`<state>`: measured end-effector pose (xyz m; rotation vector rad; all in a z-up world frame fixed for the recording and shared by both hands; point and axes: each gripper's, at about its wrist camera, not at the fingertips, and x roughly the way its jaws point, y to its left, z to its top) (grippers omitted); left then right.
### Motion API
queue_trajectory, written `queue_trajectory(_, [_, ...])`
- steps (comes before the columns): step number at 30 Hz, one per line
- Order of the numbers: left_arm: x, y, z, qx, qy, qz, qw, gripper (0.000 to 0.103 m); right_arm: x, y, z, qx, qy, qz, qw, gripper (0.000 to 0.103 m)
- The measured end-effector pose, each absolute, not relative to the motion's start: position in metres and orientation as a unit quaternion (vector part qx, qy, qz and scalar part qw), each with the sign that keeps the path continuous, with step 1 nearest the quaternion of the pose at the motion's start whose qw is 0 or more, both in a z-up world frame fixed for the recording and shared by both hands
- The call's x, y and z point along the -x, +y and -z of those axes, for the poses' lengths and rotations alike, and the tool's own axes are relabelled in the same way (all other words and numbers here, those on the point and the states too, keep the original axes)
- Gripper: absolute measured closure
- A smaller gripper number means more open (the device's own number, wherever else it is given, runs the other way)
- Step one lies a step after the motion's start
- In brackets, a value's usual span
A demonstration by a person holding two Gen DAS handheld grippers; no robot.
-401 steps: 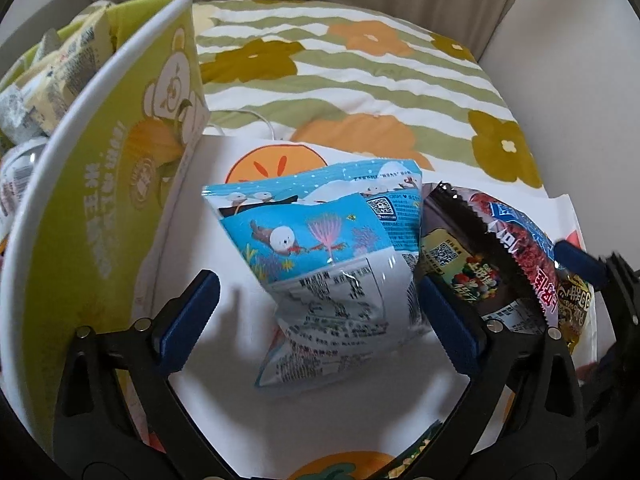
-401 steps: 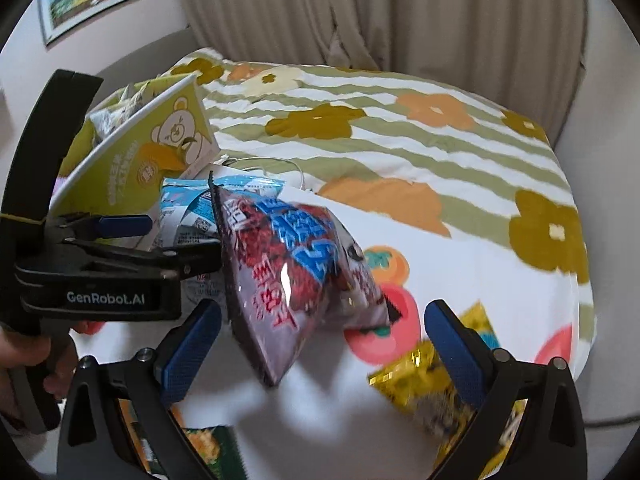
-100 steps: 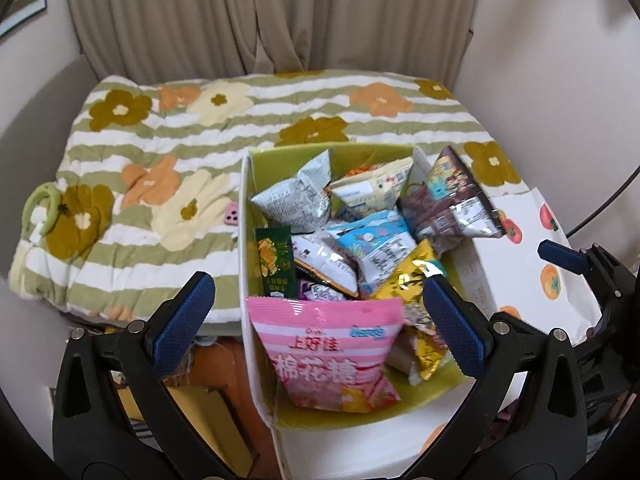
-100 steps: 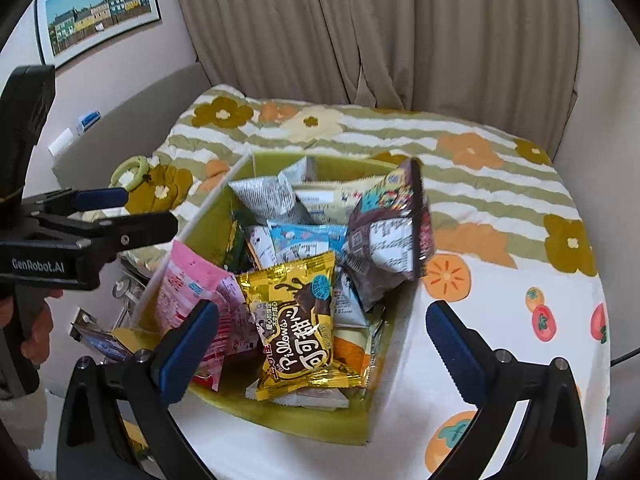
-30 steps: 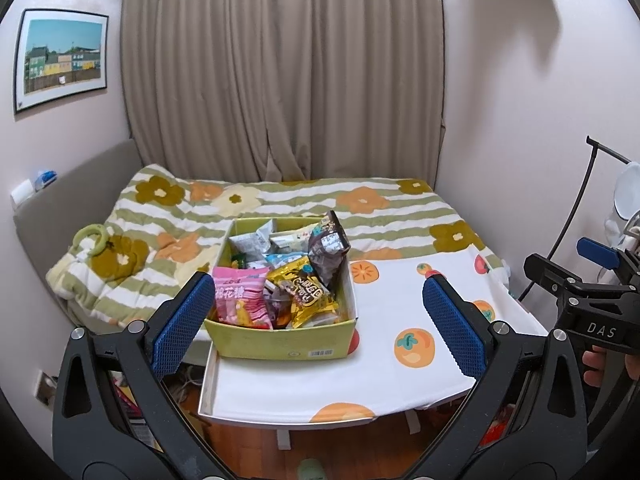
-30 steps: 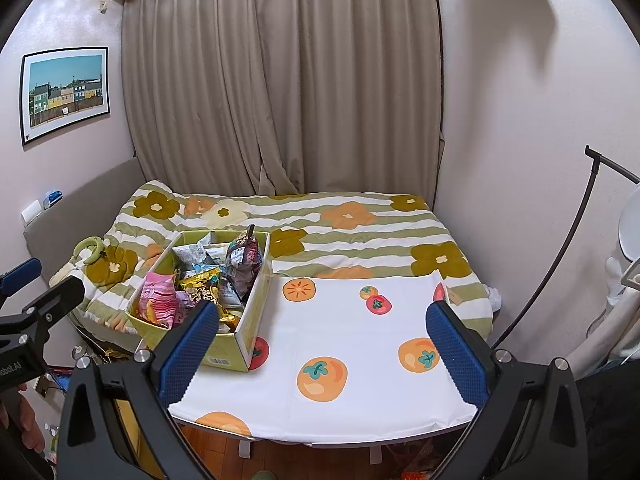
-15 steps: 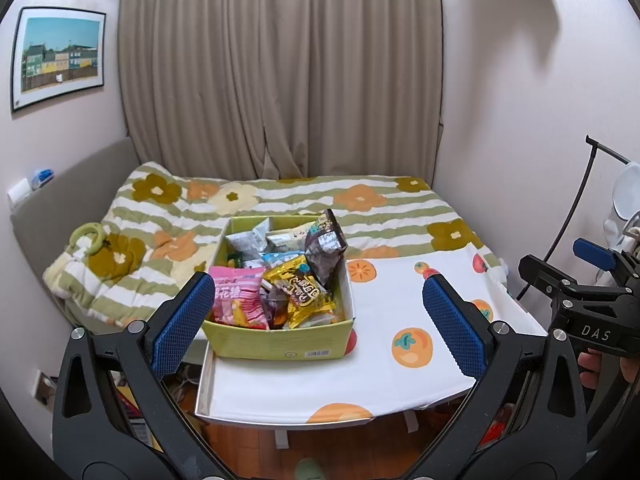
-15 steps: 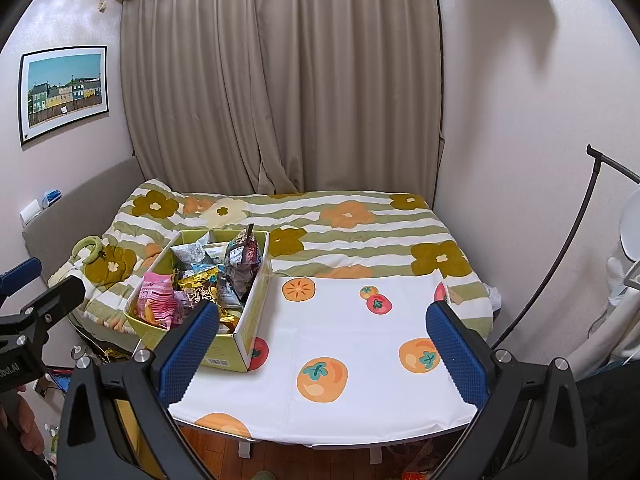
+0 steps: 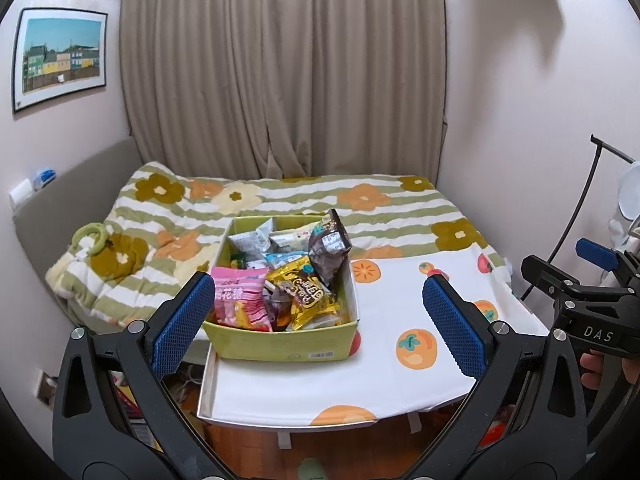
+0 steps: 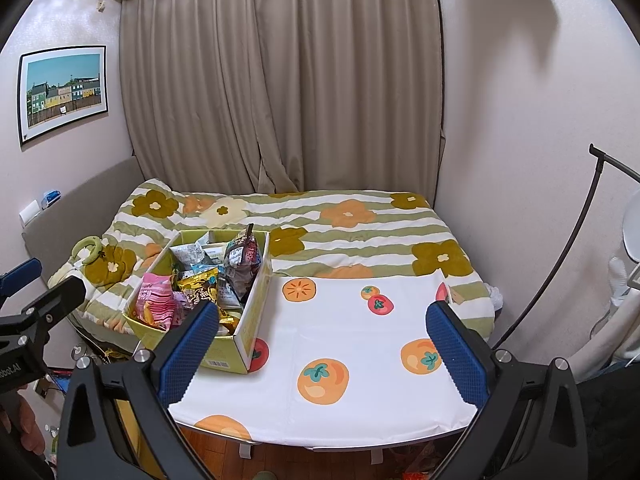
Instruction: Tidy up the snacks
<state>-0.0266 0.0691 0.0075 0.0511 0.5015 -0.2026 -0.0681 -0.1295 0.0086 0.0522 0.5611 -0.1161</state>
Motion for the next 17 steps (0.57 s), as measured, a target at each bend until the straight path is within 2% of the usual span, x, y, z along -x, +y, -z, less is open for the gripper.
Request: queue_trajectory(17, [0.016, 0.067, -0.001, -0.038, 0.238, 0.089, 0.966, 0.000, 0.064, -0.129, -0.006, -0.026, 0.279, 0.060, 0.958, 0.000])
